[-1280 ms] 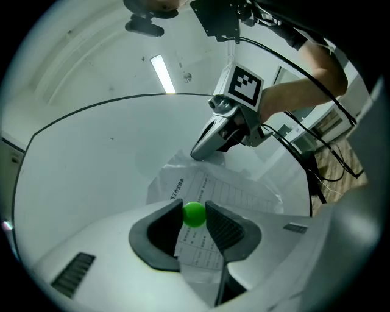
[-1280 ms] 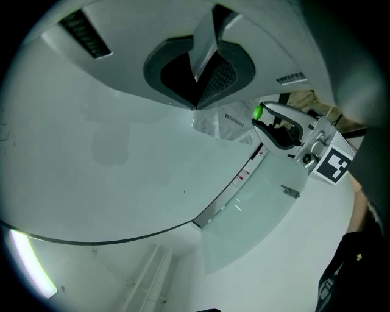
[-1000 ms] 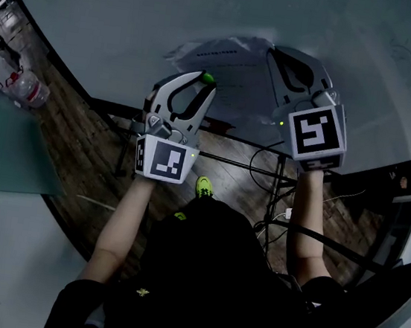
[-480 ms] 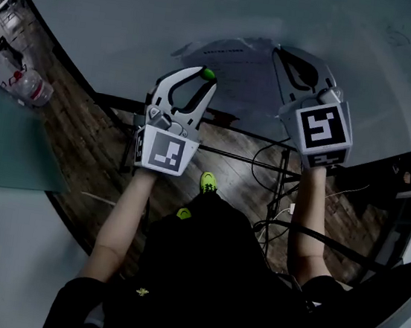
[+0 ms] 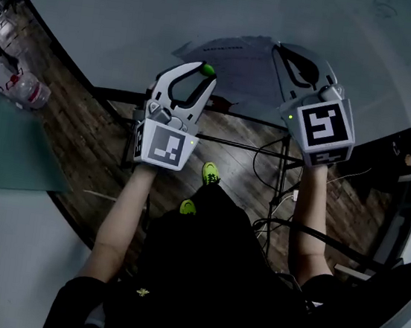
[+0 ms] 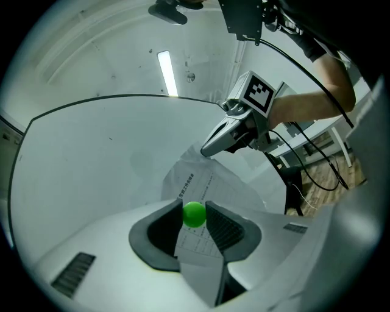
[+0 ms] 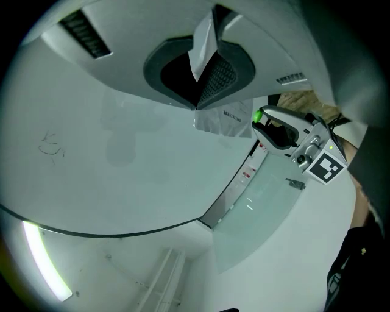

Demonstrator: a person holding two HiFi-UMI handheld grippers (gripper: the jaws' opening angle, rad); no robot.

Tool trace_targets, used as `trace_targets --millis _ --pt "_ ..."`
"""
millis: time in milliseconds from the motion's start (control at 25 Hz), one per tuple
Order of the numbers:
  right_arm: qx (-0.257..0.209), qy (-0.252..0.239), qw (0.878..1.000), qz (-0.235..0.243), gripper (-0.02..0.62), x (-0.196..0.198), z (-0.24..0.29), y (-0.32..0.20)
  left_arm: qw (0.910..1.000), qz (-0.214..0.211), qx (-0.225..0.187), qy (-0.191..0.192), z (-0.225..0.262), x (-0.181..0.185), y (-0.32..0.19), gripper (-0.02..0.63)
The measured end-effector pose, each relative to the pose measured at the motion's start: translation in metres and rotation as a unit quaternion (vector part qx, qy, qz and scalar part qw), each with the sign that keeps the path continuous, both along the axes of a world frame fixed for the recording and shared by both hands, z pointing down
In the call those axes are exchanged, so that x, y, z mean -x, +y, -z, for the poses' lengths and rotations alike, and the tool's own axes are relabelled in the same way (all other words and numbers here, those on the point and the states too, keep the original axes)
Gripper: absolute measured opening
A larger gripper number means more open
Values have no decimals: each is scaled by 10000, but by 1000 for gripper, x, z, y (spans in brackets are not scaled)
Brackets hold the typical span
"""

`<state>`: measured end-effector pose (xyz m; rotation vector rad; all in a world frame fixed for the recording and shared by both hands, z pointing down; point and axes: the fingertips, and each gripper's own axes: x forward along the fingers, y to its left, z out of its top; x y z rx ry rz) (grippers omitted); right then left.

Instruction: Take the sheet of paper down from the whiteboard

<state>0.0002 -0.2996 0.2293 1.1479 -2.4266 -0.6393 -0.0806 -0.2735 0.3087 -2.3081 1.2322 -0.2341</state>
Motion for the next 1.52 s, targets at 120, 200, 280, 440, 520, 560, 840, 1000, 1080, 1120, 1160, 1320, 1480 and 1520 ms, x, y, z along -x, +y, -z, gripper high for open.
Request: trace_targets --millis 120,200,280,440,520,560,840,1000,1080,1120,1160,1320,1480,1520 --pt "41 27 9999 -88 21 -3 -2 12 10000 -84 35 -6 -2 -4 12 121" --pt "80 -10 9999 -67 22 -4 -4 19 9998 -152 123 -23 -4 -8 18 121" --pt "137 -90 9999 -32 23 -5 -5 24 9995 -209 230 20 -4 -11 22 121" --pt "239 -189 9995 10 23 -7 -8 30 9992 -229 292 180 -2 -11 25 121" --pt "241 -172 9996 23 23 -8 -11 32 9989 -226 320 269 -1 -11 27 121" --pt "228 -158 9996 42 23 -9 -12 32 9988 -230 336 289 -2 -12 27 121" --pt "359 -445 9980 269 22 -16 -15 45 9979 -115 457 454 -4 -17 36 121" --pt "324 -519 9971 451 23 -50 -23 73 9981 -28 462 416 -13 -53 61 121" --pt "303 -555 9965 550 23 -60 -23 84 9982 13 458 395 -14 -65 71 121" --pt "290 -559 9963 582 23 -60 -21 85 9981 32 466 394 -12 -65 71 120" --pt "295 -564 9962 593 21 -58 -19 84 9981 47 474 393 -9 -63 71 121" --pt "389 -605 9956 601 21 -63 -14 94 9982 92 450 395 -2 -68 82 121" --pt "383 -624 9951 667 21 -66 -11 103 9983 148 402 386 4 -70 90 120" --pt "363 -612 9951 682 21 -68 -10 105 9983 171 398 377 5 -70 92 121"
